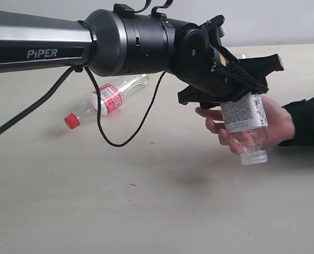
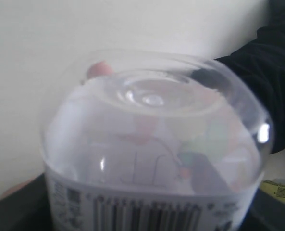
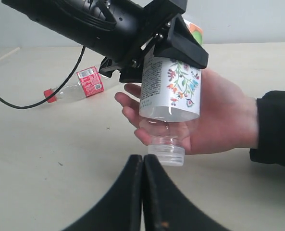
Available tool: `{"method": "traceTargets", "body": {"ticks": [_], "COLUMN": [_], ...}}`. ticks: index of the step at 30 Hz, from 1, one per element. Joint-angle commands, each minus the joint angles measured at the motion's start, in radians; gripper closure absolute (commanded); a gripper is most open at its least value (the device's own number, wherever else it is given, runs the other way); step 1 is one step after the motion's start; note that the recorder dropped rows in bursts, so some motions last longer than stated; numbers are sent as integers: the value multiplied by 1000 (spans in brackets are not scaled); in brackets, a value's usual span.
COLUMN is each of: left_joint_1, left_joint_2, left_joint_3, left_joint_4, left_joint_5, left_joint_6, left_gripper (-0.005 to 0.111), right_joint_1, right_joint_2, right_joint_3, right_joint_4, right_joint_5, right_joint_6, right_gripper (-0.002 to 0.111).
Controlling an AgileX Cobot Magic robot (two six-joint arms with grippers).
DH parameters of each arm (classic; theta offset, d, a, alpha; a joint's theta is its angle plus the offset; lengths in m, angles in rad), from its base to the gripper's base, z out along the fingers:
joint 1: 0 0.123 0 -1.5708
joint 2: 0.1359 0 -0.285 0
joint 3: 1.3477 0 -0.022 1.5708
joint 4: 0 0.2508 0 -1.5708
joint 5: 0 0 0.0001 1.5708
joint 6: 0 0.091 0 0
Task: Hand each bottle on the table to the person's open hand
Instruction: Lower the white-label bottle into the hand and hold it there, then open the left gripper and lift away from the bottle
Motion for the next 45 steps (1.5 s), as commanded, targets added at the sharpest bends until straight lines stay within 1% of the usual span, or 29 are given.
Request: {"method": "traceTargets", "body": {"ticks": [1,7,9,32,41,45], "left_joint_1": [3,3,3,5,54,96], "left_joint_2": [-6,-6,-6,-12,-75,-155], "left_joint_3": [-9,-9,-9,-9,-9,-9], "left_joint_4": [23,29,29,29,29,29], "left_joint_5": [-24,-18,-18,-39,-13,-11], "left_joint_6": [8,8,22,31,60,87], "left_gripper": [46,33,31,31,31,32], "right_joint_1": [0,0,0,0,0,0], "right_joint_2": [-3,-3,-3,-3,-3,-3], "right_joint_3": [5,5,5,5,5,5], "right_joint_4": [1,1,1,1,1,1], "right_joint_5": [-14,-14,-14,-14,-14,-14], "right_joint_6": [-2,-2,-2,-2,-2,-2], "right_gripper": [108,108,108,108,108,108]}}
